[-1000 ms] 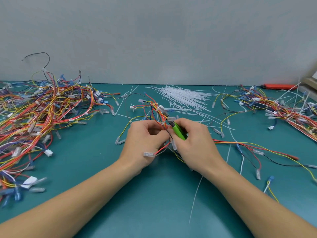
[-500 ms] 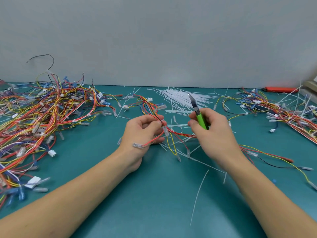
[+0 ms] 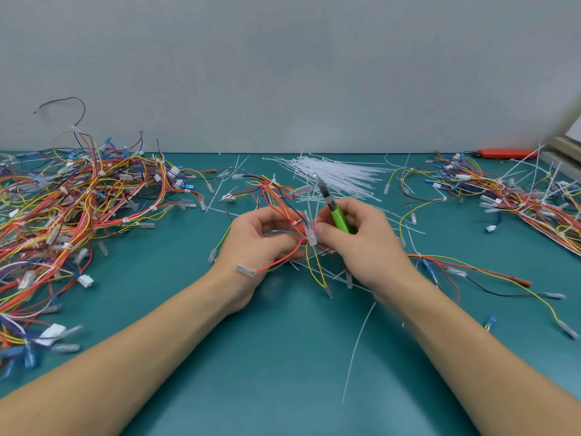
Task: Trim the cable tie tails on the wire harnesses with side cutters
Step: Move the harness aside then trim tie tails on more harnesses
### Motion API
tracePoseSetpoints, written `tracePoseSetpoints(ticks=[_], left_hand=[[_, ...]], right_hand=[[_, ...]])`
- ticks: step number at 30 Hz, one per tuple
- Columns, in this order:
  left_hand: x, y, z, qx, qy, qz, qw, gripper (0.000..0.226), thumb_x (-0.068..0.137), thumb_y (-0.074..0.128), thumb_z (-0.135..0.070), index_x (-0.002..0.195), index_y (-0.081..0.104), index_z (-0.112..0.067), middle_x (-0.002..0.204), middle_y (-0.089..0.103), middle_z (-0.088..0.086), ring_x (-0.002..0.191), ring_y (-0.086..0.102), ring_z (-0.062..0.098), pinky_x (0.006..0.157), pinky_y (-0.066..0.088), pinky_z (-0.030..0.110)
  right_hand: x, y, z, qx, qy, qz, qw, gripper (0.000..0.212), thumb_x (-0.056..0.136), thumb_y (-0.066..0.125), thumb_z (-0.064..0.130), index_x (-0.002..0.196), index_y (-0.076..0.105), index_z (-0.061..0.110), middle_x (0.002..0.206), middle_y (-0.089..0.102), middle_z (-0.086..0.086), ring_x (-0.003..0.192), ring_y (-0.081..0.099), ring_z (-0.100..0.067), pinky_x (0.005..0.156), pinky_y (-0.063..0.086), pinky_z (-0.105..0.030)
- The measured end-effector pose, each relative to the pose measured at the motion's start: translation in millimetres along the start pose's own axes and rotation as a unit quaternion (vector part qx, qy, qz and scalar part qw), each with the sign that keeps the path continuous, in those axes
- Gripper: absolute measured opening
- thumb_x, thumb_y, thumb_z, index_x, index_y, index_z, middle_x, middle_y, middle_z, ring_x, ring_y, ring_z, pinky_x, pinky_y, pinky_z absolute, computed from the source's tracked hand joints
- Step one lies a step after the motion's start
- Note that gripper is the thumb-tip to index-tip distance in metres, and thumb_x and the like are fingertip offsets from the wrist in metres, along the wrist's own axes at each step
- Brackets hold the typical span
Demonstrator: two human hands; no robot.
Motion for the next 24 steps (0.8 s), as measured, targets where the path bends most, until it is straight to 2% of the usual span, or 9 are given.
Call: tracePoseSetpoints(ticks=[3, 5, 8, 12, 14, 17, 21, 24], left_hand=[[0, 0, -1, 0.01, 0.007, 0.015, 1.0, 0.04, 0.071, 0.07, 0.016, 0.097, 0.075, -0.014, 0.094, 0.078, 0.008, 0.086, 0.077, 0.02, 0.07, 0.062, 0.031], [0, 3, 0, 0.015, 0.002, 0.028, 0.999, 0.042, 0.068, 0.077, 0.01, 0.102, 0.073, -0.014, 0.095, 0.078, 0.009, 0.084, 0.076, 0.021, 0.074, 0.063, 0.032], [-1, 9, 3, 0.03, -0.015, 0.042, 0.999, 0.038, 0.065, 0.082, -0.004, 0.101, 0.072, -0.011, 0.09, 0.078, 0.007, 0.08, 0.073, 0.017, 0.081, 0.063, 0.035], [-3, 15, 0, 0.035, -0.011, 0.06, 0.998, 0.027, 0.077, 0.078, -0.007, 0.103, 0.072, -0.007, 0.089, 0.078, 0.008, 0.077, 0.074, 0.019, 0.067, 0.06, 0.029], [-4, 15, -1, 0.04, -0.009, 0.06, 0.997, 0.023, 0.085, 0.076, 0.0, 0.105, 0.072, -0.01, 0.091, 0.078, 0.003, 0.083, 0.073, 0.019, 0.065, 0.059, 0.026], [-7, 17, -4, 0.076, 0.01, 0.052, 0.996, 0.027, 0.079, 0.074, -0.011, 0.105, 0.074, -0.017, 0.091, 0.076, -0.002, 0.085, 0.067, 0.017, 0.067, 0.058, 0.029], [-14, 17, -8, 0.061, 0.039, 0.024, 0.997, 0.031, 0.078, 0.073, -0.018, 0.108, 0.076, -0.012, 0.091, 0.075, 0.004, 0.08, 0.063, 0.013, 0.062, 0.053, 0.025], [-15, 9, -9, 0.049, 0.055, -0.025, 0.997, 0.022, 0.083, 0.082, -0.02, 0.102, 0.077, -0.009, 0.088, 0.076, 0.007, 0.077, 0.067, 0.009, 0.059, 0.052, 0.021]], right_hand=[[1, -4, 0, 0.047, 0.004, -0.023, 0.999, 0.02, 0.089, 0.076, 0.005, 0.092, 0.069, 0.023, 0.079, 0.072, 0.009, 0.072, 0.065, -0.005, 0.07, 0.056, -0.021], [1, -5, 0, 0.061, 0.006, -0.031, 0.998, 0.021, 0.089, 0.076, 0.004, 0.094, 0.069, 0.023, 0.076, 0.07, 0.012, 0.071, 0.065, -0.004, 0.068, 0.056, -0.018], [1, -9, -1, 0.093, 0.013, -0.052, 0.994, 0.024, 0.091, 0.075, 0.003, 0.099, 0.07, 0.025, 0.073, 0.069, 0.014, 0.072, 0.066, -0.005, 0.074, 0.058, -0.02], [-1, -9, -1, 0.154, 0.032, -0.058, 0.986, 0.027, 0.093, 0.072, 0.002, 0.114, 0.069, 0.018, 0.075, 0.068, 0.008, 0.068, 0.066, -0.008, 0.064, 0.054, -0.016], [-2, -8, 1, 0.153, 0.033, -0.06, 0.986, 0.023, 0.093, 0.072, 0.002, 0.11, 0.072, 0.017, 0.078, 0.068, 0.004, 0.069, 0.066, -0.008, 0.062, 0.052, -0.014], [-4, -5, 4, 0.155, 0.035, -0.062, 0.985, 0.017, 0.094, 0.071, 0.003, 0.107, 0.071, 0.015, 0.082, 0.069, 0.0, 0.069, 0.067, -0.007, 0.061, 0.051, -0.014], [-7, -1, 6, 0.171, 0.038, -0.052, 0.983, 0.012, 0.097, 0.069, 0.007, 0.101, 0.07, 0.018, 0.083, 0.07, 0.0, 0.075, 0.068, -0.013, 0.063, 0.052, -0.019], [-9, 0, 7, 0.178, 0.042, -0.048, 0.982, 0.011, 0.097, 0.07, 0.009, 0.104, 0.072, 0.018, 0.083, 0.07, 0.003, 0.076, 0.067, -0.013, 0.063, 0.053, -0.019]])
Point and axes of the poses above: each hand's wrist, its own x-axis towards the middle knuckle, its own y-axis out of the palm, z = x × y, the point moved 10 cm from there along x, towards the middle knuckle
